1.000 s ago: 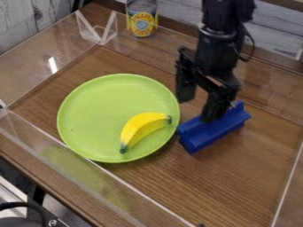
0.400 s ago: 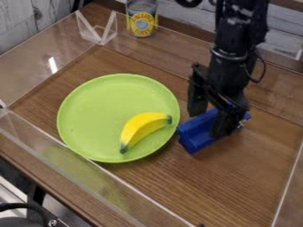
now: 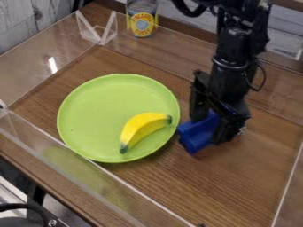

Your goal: Put the blue object in the green plate

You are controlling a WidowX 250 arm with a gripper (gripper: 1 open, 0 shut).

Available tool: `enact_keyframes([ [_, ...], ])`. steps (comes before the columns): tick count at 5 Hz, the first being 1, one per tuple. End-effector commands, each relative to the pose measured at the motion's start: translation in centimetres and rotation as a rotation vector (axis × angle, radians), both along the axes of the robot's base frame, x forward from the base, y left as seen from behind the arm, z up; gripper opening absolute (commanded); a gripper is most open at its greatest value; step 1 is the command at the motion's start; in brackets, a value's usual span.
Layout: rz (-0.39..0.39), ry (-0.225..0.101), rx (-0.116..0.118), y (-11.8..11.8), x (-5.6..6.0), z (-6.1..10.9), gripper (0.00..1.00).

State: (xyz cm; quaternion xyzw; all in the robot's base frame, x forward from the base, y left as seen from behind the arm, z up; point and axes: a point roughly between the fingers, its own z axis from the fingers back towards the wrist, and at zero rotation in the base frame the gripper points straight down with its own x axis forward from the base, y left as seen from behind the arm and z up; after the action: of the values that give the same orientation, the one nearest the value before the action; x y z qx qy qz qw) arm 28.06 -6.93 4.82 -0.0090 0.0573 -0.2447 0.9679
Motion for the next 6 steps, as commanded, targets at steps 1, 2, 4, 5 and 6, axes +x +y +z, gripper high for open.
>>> enact_keyframes([
  [1, -0.002, -0.030, -0.005, -0.2, 0.5, 0.3, 1.00],
  [2, 0.004, -0.032, -0.006, -0.2, 0.6, -0.2, 1.00],
  [4, 0.011, -0.036, -0.007, -0.3, 0.9, -1.1, 1.00],
  [5, 0.023, -0.029, -0.006, -0.1, 0.9, -1.2, 1.00],
  [6, 0.034, -0.022, -0.004, 0.1, 1.0, -1.3, 1.00],
])
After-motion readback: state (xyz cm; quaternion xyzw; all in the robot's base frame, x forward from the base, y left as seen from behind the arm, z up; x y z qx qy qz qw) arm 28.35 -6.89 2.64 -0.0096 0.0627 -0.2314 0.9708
